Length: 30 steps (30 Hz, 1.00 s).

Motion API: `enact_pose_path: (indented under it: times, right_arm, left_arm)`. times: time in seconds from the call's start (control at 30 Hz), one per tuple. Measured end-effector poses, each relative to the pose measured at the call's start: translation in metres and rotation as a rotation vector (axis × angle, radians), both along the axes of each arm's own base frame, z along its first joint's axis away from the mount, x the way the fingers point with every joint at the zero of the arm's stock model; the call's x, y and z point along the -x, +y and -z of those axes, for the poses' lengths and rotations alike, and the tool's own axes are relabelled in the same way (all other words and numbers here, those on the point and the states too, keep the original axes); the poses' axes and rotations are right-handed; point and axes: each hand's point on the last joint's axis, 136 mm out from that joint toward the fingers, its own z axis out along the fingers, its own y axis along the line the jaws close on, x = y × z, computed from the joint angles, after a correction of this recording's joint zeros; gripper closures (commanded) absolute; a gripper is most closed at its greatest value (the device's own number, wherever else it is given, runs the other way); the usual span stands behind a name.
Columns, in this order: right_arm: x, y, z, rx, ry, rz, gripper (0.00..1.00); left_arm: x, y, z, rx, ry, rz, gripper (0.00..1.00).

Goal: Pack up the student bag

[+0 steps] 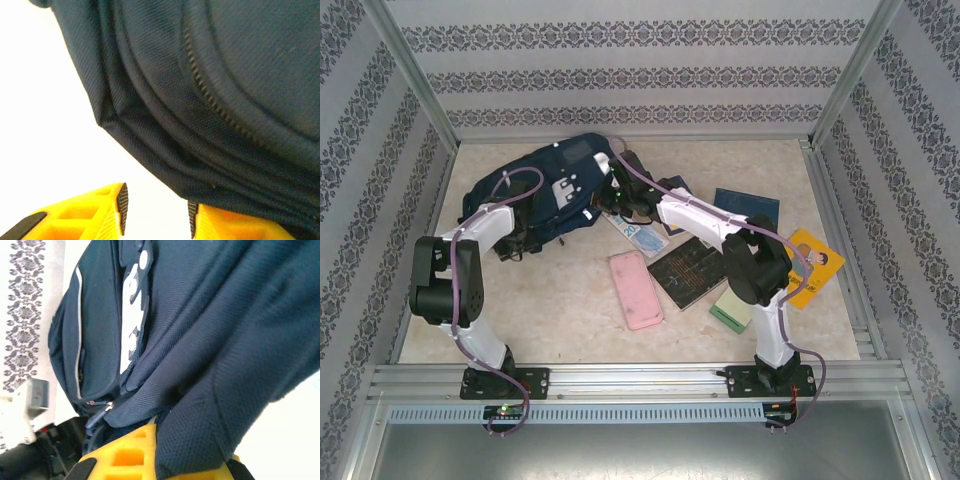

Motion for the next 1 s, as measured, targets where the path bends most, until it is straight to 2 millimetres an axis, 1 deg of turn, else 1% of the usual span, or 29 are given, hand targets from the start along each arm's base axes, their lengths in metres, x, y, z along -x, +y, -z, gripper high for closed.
enact_pose_path:
  times: [0.1,0.2,0.3,0.37,0.43,0.53,0.63,0.77,0.9,1.0]
  right_arm:
    - [0.004,-0.006,0.017,0.016,0.038,0.032,1.00]
    - [0.009,-0.011,0.030,0.026,0.079,0.053,1.00]
    - [0.009,-0.011,0.031,0.017,0.093,0.069,1.00]
    - [0.009,-0.011,0.030,0.008,0.103,0.079,1.00]
    - [0.008,-0.011,0.030,0.000,0.114,0.091,1.00]
    - [0.008,-0.010,0.030,-0.008,0.120,0.097,1.00]
    - [0.004,-0.006,0.030,-0.019,0.126,0.105,1.00]
    - [0.001,-0.003,0.034,-0.030,0.145,0.113,1.00]
    - [-0.002,-0.004,0.046,-0.035,0.182,0.125,1.00]
    - [-0.008,-0.003,0.058,-0.036,0.212,0.130,1.00]
  left_arm:
    - [-0.004,-0.002,-0.002,0.016,-0.030,0.013,0.52]
    - [0.007,-0.012,-0.003,0.056,-0.064,0.040,0.51]
    - [0.020,-0.028,-0.012,0.089,-0.117,0.089,0.51]
    - [0.027,-0.042,-0.020,0.098,-0.159,0.138,0.51]
    - [0.034,-0.062,-0.026,0.107,-0.216,0.211,0.51]
    - [0.045,-0.088,-0.025,0.131,-0.291,0.307,0.51]
    - [0.051,-0.097,-0.017,0.148,-0.340,0.340,0.51]
    - [0.043,-0.101,-0.012,0.158,-0.385,0.347,0.49]
    - [0.026,-0.107,-0.011,0.157,-0.417,0.360,0.48]
    - [0.014,-0.110,-0.008,0.141,-0.413,0.371,0.48]
